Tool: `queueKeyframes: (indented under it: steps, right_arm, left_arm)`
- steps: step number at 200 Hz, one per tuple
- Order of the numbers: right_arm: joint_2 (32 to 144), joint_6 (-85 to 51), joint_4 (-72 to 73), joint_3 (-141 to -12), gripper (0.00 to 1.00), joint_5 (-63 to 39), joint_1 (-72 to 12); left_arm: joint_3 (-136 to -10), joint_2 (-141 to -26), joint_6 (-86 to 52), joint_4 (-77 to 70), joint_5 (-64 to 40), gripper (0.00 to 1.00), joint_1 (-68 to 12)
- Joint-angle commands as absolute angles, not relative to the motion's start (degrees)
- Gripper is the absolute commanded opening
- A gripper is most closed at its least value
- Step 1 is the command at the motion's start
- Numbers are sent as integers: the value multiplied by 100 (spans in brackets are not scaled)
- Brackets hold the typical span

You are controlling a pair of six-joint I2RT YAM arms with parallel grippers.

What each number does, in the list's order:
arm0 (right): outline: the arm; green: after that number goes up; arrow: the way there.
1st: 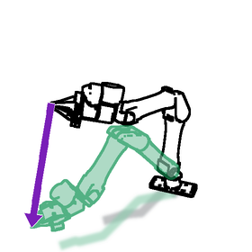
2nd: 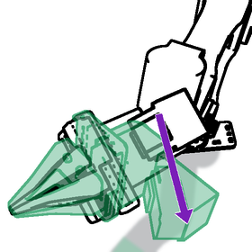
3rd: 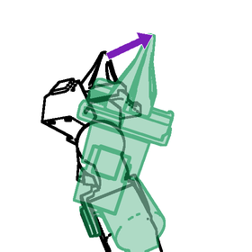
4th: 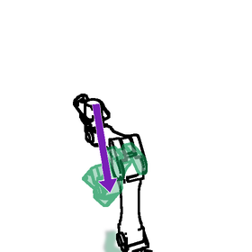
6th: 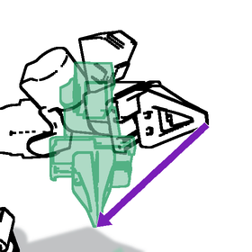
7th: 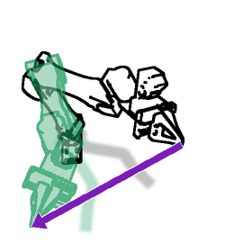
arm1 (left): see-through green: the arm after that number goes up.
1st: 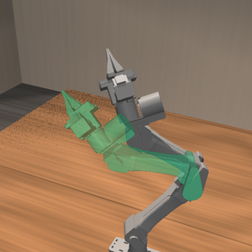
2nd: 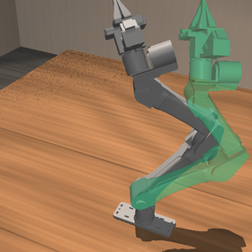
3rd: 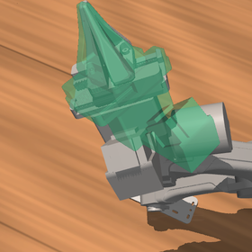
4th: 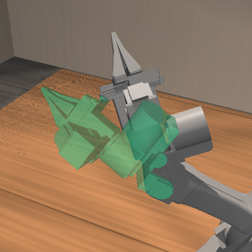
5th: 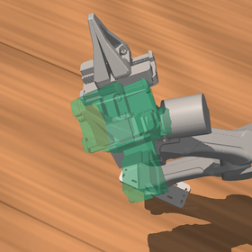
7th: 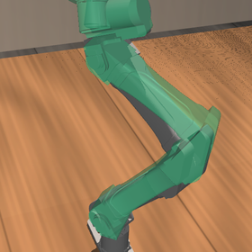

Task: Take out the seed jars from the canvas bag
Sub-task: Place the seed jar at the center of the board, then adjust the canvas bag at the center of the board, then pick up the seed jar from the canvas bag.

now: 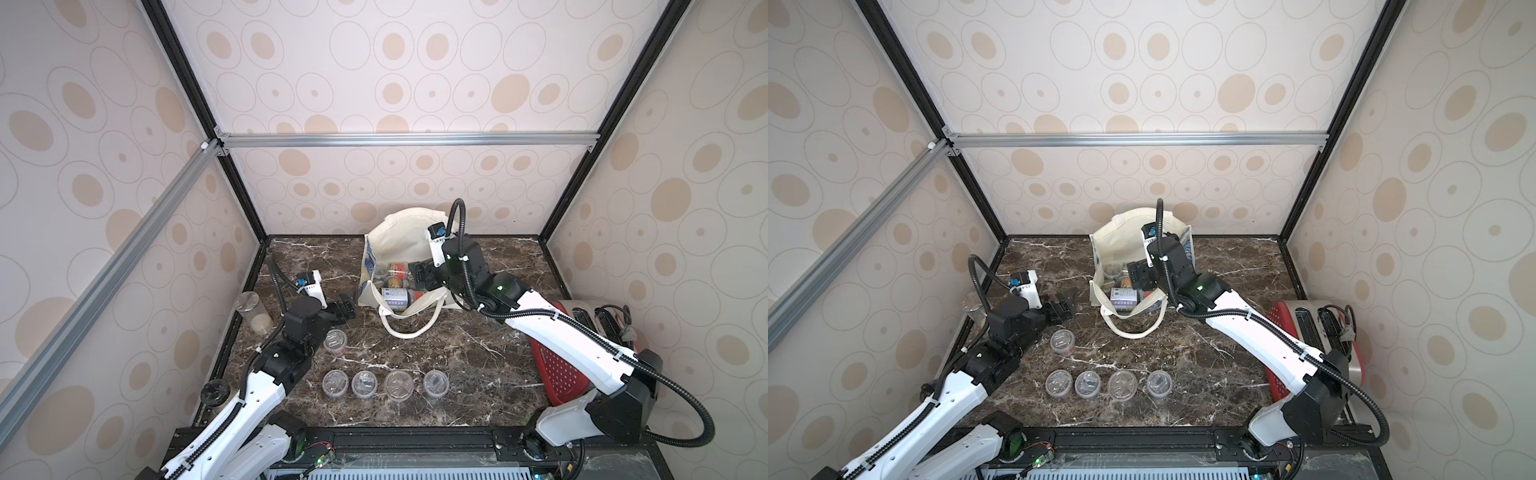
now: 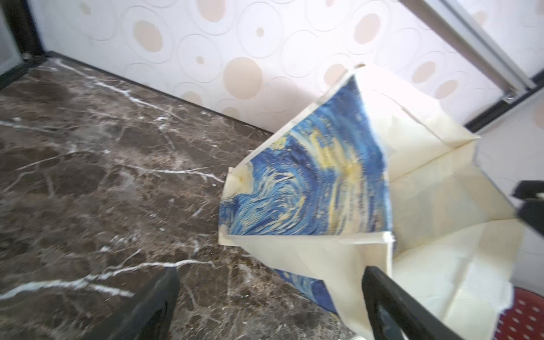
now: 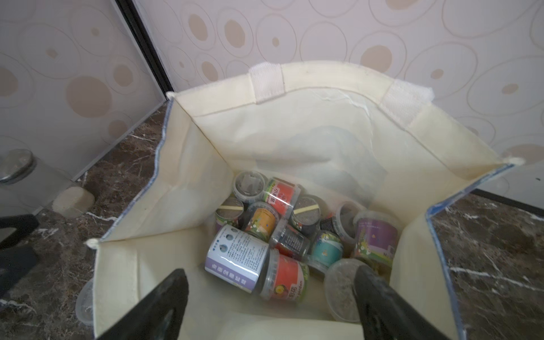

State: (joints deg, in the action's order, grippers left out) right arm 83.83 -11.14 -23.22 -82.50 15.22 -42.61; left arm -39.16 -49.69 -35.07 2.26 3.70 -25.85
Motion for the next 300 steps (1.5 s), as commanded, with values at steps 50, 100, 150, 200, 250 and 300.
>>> queueKeyframes:
  steps: [50, 100, 150, 200, 250, 300]
  right_arm:
    - [8338, -1814, -3920, -8441, 91, 1560, -3819]
    - [8541, -2517, -4954, -8785, 89, 1974, -3498]
    - [8692, -2591, -4957, -9089, 87, 1341, -3507]
    - [9360, -2107, -4474, -9424, 84, 813, -3675]
    - [10197, -1941, -4597, -9892, 83, 718, -3999]
    - [10826, -2309, -4473, -10007, 82, 153, -4079]
  left_arm:
    - [-5787, -6792, -2430, 285, -264, 98, -2693]
    - [-6647, -8000, -1816, 487, 140, 98, -2928]
    - [-6501, -8229, -1936, 651, 469, 98, -3110]
    - [-5410, -7728, -2380, 154, 224, 98, -3328]
    - [-4898, -7467, -2659, -12, 59, 98, -3340]
    - [-4898, -7319, -2733, 38, 122, 98, -3337]
